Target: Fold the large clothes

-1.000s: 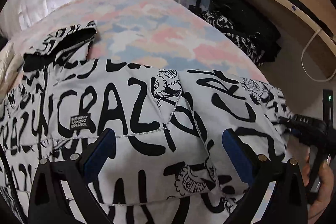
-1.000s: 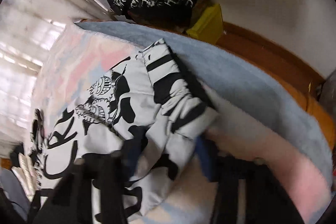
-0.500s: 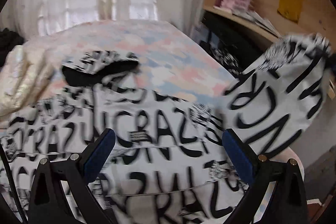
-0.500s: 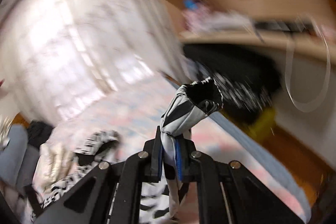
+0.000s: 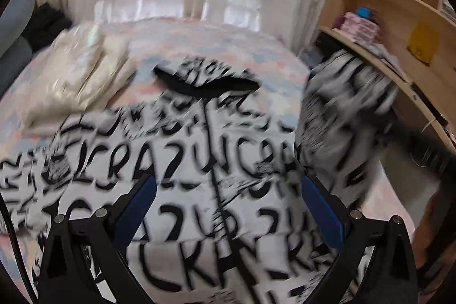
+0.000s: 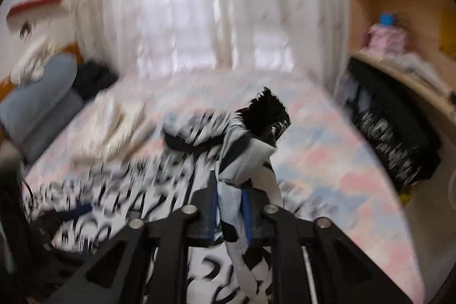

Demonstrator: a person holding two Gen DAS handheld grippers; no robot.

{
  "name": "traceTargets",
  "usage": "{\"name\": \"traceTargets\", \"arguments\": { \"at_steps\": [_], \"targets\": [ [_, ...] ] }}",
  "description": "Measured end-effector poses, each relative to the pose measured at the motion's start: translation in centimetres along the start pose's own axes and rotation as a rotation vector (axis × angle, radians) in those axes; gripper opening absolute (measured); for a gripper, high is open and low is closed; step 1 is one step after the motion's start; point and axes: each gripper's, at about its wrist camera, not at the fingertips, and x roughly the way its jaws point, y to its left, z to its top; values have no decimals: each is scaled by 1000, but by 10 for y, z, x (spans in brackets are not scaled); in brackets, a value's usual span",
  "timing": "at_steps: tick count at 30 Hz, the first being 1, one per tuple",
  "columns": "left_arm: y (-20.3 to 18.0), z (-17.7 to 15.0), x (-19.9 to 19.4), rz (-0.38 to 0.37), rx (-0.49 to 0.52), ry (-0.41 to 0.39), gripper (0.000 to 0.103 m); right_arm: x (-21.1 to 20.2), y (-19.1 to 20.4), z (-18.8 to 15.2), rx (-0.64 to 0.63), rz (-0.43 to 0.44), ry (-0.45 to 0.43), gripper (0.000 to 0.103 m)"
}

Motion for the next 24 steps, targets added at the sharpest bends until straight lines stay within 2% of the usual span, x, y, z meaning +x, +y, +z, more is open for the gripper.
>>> {"name": "traceTargets", "arguments": {
  "at_steps": [1,2,4,7,14,20,22,24],
  "targets": [
    [8,-5,4,4,-15,14,101,14,5,-10,2,27,35,27],
    [19,-12,8,8,-33,32,101,26,11,-21,1,55,72,41],
    [34,-22,16,10,-58,63,101,46,25,-43,-10,77,136,57],
    [51,-35,26,6,-84,98,101,54,30,-67,8,105,185,58],
    [75,-46,62,-46,-146,171,101,32,-4,-105,105,119,208,58],
    [87,-47,107,-56,-194,246,100,16,-42,-140,181,71,229,58],
    [92,-45,119,-40,-208,259,98,10,-54,-150,192,42,243,58],
    [96,-45,134,-37,-221,279,91,4,-67,-159,209,25,257,58]
  ]
}}
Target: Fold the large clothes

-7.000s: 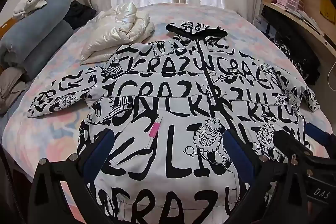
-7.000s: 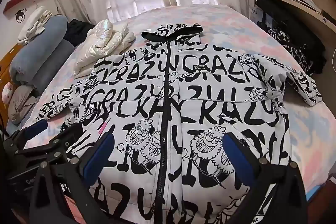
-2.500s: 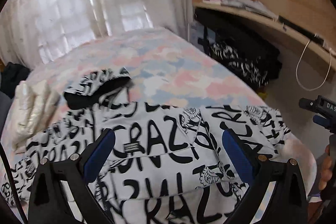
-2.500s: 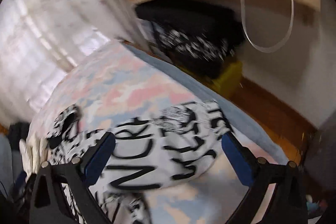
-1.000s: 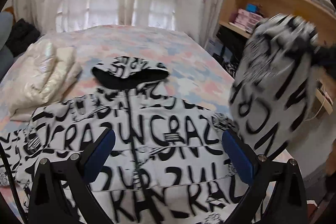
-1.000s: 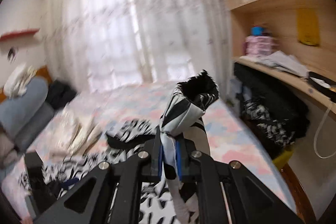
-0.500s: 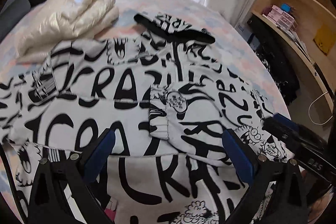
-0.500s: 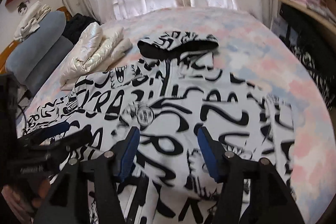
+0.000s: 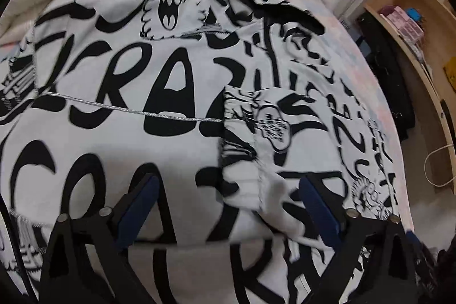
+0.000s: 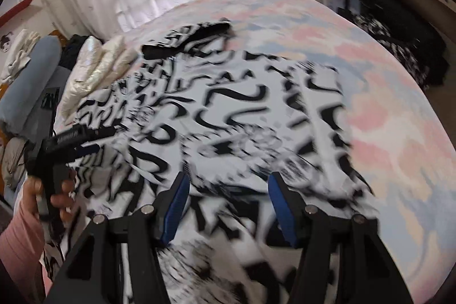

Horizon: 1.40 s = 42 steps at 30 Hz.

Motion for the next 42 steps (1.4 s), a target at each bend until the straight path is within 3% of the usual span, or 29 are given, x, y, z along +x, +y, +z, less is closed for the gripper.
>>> {"name": "traceTargets", "arguments": {
  "at_steps": [4,5,8,11,17,21,24,25,26,27,31,35,39,40,42],
  "targets": [
    [-5,6,15,32,32,-3,82,-14,-26,-10,10,-43,19,58],
    [-9,6,17,35,50,-1,74,-18,-31,-11,1,-68,22,60],
    [-25,8,24,24,94,21,28,-24,-44,-15,-54,-161,32,66],
    [-41,10,19,36,124,5,16,-19,-55,-19,-87,-206,66,67],
    [-93,22,-37,-44,177,-84,14,8,-67,-20,-77,-245,101,67],
    [-142,34,-94,-128,233,-187,12,27,-74,-14,-72,-272,127,67],
    [-175,37,-128,-150,291,-264,11,41,-78,-8,-79,-286,130,66],
    [-183,37,-139,-147,312,-291,10,44,-79,-5,-79,-287,120,61],
    [-186,36,-145,-144,325,-307,6,44,-79,-4,-80,-282,109,44],
    [-189,35,-149,-138,338,-316,5,42,-80,-2,-75,-275,88,36],
    [-169,31,-139,-79,323,-288,5,39,-91,1,3,-283,47,35],
    [-109,20,-85,39,258,-184,5,43,-78,-9,-97,-309,103,38],
    [-44,2,-29,128,181,-64,8,26,-67,-10,-153,-221,125,52],
    [-33,-2,-23,133,165,-52,8,19,-68,-9,-143,-180,115,60],
    [-12,-8,-16,130,125,-58,22,1,-75,-3,-80,-52,77,68]
  ]
}}
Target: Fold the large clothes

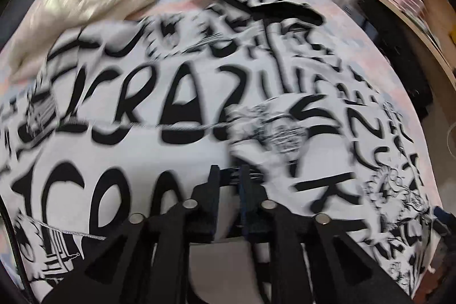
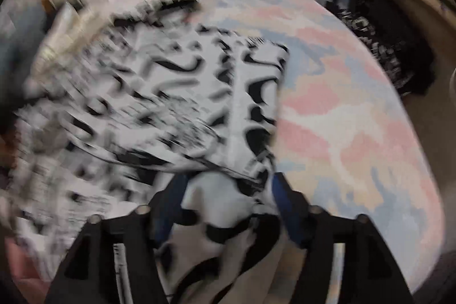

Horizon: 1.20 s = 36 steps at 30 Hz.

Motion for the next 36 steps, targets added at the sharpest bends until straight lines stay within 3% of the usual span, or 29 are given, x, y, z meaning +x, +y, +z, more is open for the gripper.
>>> {"name": "traceTargets", "arguments": {
  "at_steps": [1,3,5,9,14,19,20,22,23,25,28,31,32,36],
  "targets": [
    [5,-2,0,-11,-15,-12,26,-6,-4,2,33,46,-16,70],
    [11,-3,-3,-29,-39,-54,45,-11,-12,9,101,113,-35,71],
    [13,1,-6,-67,-54,-87,55,-5,-23,21,165,124,-30,71],
    [7,16,10,-136,-76,-30,56,26,-47,45,302,104,4,71],
    [-7,25,45,-111,-40,51,57,70,-75,86,439,129,29,71],
    [-17,37,57,-103,-20,47,68,124,-93,114,527,132,92,71],
    [-21,40,59,-87,-10,43,68,132,-96,115,539,130,99,71],
    [-27,44,61,-54,17,34,41,143,-98,119,559,132,84,69],
    [-31,46,62,-22,40,28,28,144,-96,123,554,134,65,52],
    [-36,50,56,-13,51,4,27,145,-90,129,511,136,62,9],
    [-40,54,33,-11,61,-126,26,123,-73,141,386,71,-38,5],
    [-41,52,31,29,69,-171,26,100,-61,145,303,15,-182,3],
    [-40,50,35,35,69,-159,26,104,-60,145,286,-17,-185,3],
    [-34,42,56,48,59,-90,27,136,-63,143,265,-70,-62,6]
  ]
}}
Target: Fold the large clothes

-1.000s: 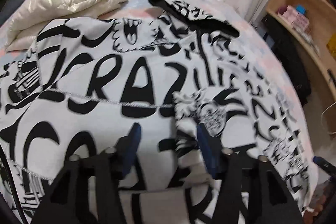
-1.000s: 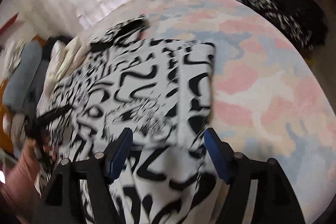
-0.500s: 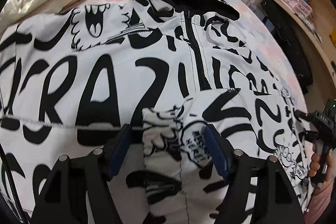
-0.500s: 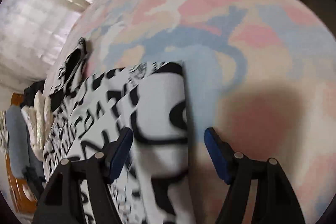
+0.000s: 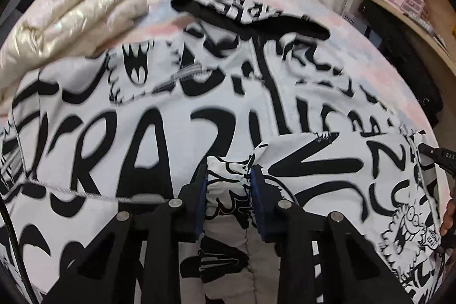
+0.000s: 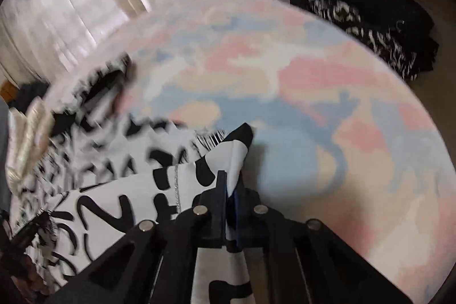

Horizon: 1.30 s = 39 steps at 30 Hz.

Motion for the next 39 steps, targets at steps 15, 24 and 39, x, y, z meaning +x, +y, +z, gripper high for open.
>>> {"name": "traceTargets", "arguments": {
  "at_steps": [15,24,39],
  "targets": [
    [-13,-24,-85,3,36,4,53,-120,20,-63,12,65,28,44],
    [-50,-70,-86,-19,2,43,53,-108,95,-135,-87,171,114,45],
    [-58,-81,-39,92,82,49,54,-69,47,-131,-130,-101,91,18]
  ]
}}
